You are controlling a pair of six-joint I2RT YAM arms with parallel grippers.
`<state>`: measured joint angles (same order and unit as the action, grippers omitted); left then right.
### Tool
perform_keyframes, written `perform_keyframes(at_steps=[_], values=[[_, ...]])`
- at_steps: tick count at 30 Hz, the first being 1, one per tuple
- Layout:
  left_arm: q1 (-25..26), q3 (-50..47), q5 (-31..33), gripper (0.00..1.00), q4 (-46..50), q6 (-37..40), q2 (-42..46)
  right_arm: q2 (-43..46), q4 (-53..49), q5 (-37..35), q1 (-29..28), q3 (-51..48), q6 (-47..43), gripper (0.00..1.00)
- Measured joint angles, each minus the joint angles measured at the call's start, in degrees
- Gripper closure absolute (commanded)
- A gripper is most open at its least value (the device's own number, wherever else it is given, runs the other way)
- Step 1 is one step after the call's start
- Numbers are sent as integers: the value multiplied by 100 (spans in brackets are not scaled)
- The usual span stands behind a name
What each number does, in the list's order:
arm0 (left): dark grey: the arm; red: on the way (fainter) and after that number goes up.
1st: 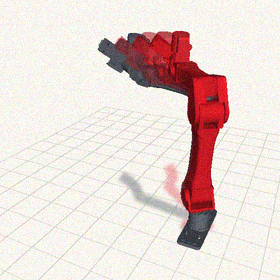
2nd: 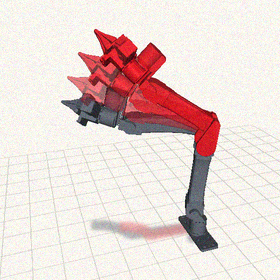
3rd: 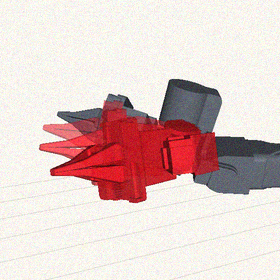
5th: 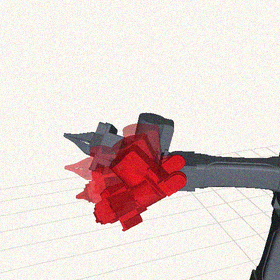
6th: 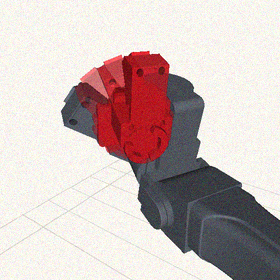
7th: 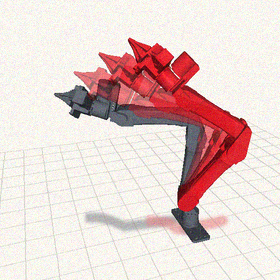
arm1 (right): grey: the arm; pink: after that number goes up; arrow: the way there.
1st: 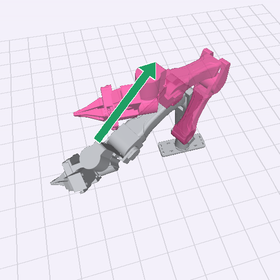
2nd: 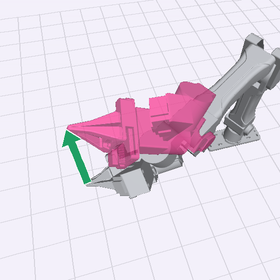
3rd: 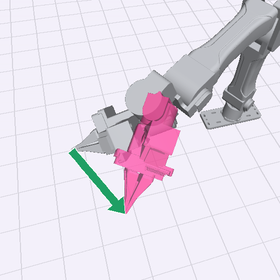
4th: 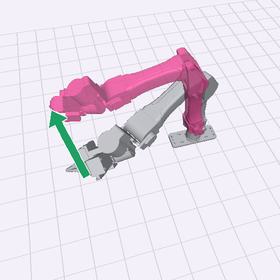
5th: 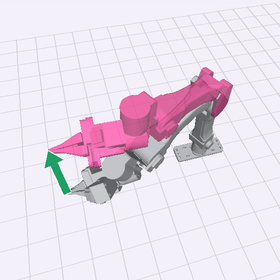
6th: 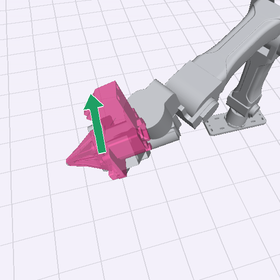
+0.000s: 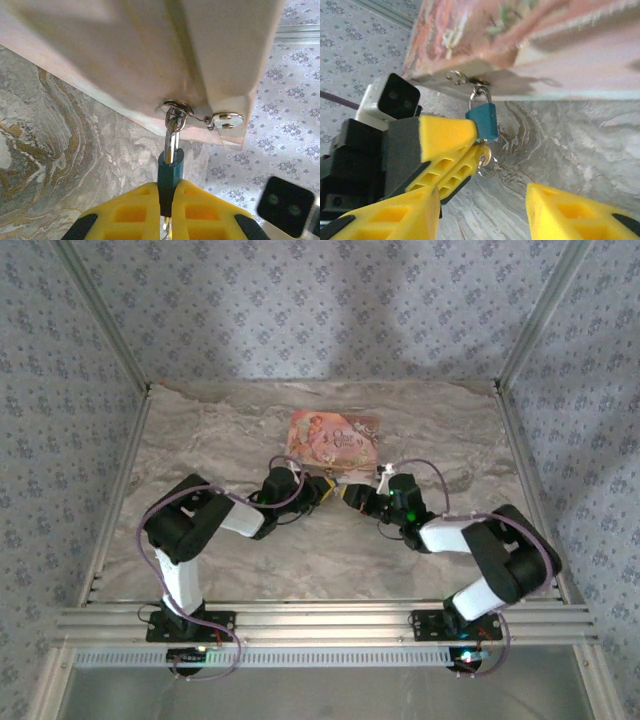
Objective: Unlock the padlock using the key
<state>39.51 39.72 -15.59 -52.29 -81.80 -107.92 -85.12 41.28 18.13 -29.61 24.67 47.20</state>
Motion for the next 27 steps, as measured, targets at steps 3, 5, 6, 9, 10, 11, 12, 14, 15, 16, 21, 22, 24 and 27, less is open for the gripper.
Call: perform_keyframes(at_steps=[3, 5, 6, 9, 10, 11, 12, 14, 15, 16, 21, 22, 24, 27], values=[[4, 0, 2, 93, 22, -35, 7, 673, -662, -245, -28, 42, -785, 37], [4, 2, 2, 94, 55, -44, 24, 1097, -1121, -490, -105, 155, -1453, 32], [4, 11, 2, 94, 87, -70, 35, 1292, -1316, -610, -164, 229, -1827, 31], [4, 35, 0, 97, 157, -144, 70, 1777, -1672, -1027, -396, 387, -3029, 28], [4, 42, 0, 97, 186, -177, 79, 1915, -1729, -1180, -492, 404, -3471, 28], [4, 57, 0, 98, 232, -192, 90, 2006, -1746, -1303, -575, 404, -3860, 28], [4, 76, -2, 98, 286, -214, 109, 2083, -1762, -1434, -680, 404, -4343, 28], [4, 105, -2, 99, 409, -236, 157, 2129, -1744, -1672, -870, 391, -5285, 27], [4, 122, -4, 99, 466, -254, 177, 2127, -1729, -1777, -957, 358, -5764, 27], [4, 144, -7, 100, 511, -278, 186, 2114, -1731, -1843, -1023, 319, -6181, 26], [4, 188, -22, 100, 627, -363, 216, 1720, -1740, -2070, -1217, 179, -7938, 26], [4, 190, -22, 100, 632, -378, 219, 1569, -1735, -2100, -1235, 177, -8194, 26], [4, 192, -22, 100, 651, -382, 219, 1287, -1700, -2144, -1250, 177, -8557, 26], [4, 205, -22, 100, 684, -407, 219, 813, -1598, -2190, -1255, 184, -8933, 27]])
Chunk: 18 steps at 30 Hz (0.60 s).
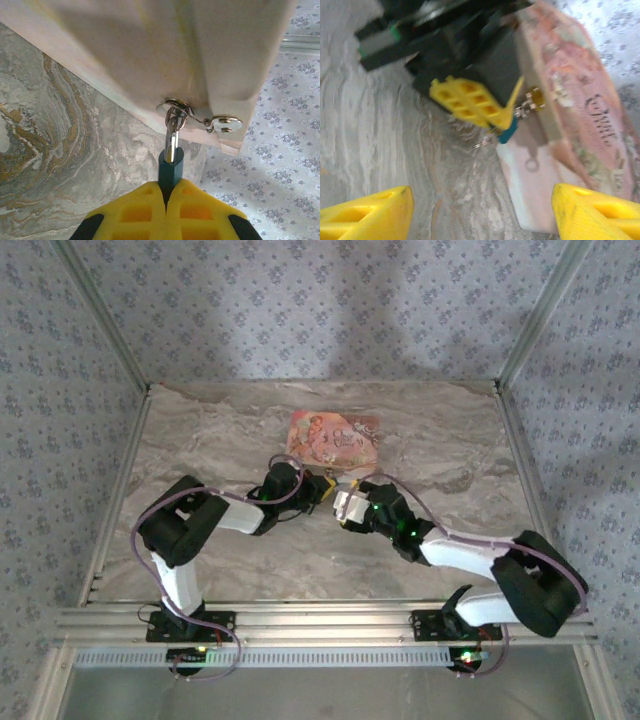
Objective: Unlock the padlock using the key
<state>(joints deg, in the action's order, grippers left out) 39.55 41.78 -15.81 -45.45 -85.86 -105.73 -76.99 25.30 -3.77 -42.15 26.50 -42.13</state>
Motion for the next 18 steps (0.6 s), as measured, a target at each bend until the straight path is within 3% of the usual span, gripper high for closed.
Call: perform_keyframes(at_steps=[2, 5, 18], values=[[0, 22, -2, 100, 33, -37, 0, -271, 103, -11, 0, 13, -140, 28], [0, 44, -2, 100, 50, -63, 0, -649, 304, 0, 9, 101, -262, 39], [33, 44, 2, 100, 48, -81, 0, -1340, 1182, 7, 39, 356, -308, 56]])
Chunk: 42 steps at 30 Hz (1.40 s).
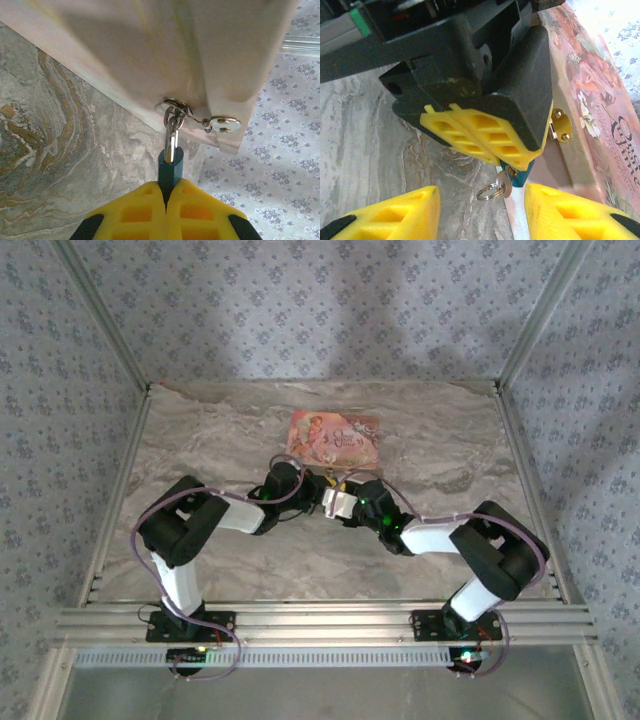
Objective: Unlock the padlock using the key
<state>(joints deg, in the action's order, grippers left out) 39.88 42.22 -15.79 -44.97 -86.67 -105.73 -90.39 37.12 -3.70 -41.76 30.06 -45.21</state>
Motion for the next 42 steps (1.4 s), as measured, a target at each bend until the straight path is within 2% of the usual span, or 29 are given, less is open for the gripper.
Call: perform_keyframes(at_steps=[25, 32, 42], values=[[0, 2, 7, 100, 0, -2, 0, -391, 595, -260, 63, 63, 127, 84], [-2, 4, 129, 100, -13, -11, 0, -431, 643, -302, 57, 70, 138, 99], [-2, 9, 173, 100, -26, -68, 0, -455, 695, -398, 35, 85, 173, 100]])
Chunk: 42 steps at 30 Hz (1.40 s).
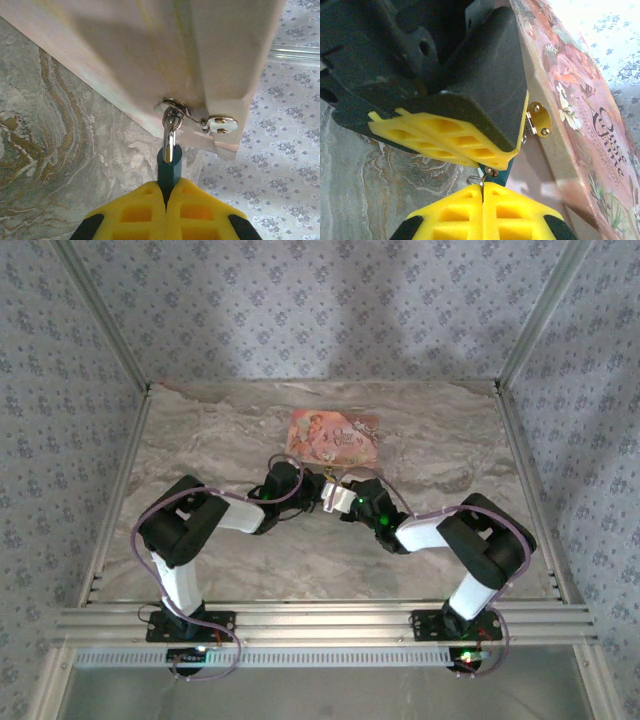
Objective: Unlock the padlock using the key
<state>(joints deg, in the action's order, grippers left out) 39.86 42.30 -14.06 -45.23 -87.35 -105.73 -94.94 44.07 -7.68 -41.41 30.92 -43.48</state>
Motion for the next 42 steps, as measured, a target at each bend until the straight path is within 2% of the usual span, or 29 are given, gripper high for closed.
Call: perform_keyframes(at_steps=[7, 22, 29, 42], values=[[0, 0, 24, 100, -63, -44, 0, 0, 72, -7, 4, 0, 389, 100], [-9, 33, 129, 100, -144, -83, 0, -116, 496, 850, 426, -42, 2684, 100], [-9, 33, 151, 100, -140, -83, 0, -219, 721, 1054, 496, -92, 3248, 100], [46, 31, 17, 67, -7, 90, 24, -407, 1062, 1021, 664, -227, 4297, 100]])
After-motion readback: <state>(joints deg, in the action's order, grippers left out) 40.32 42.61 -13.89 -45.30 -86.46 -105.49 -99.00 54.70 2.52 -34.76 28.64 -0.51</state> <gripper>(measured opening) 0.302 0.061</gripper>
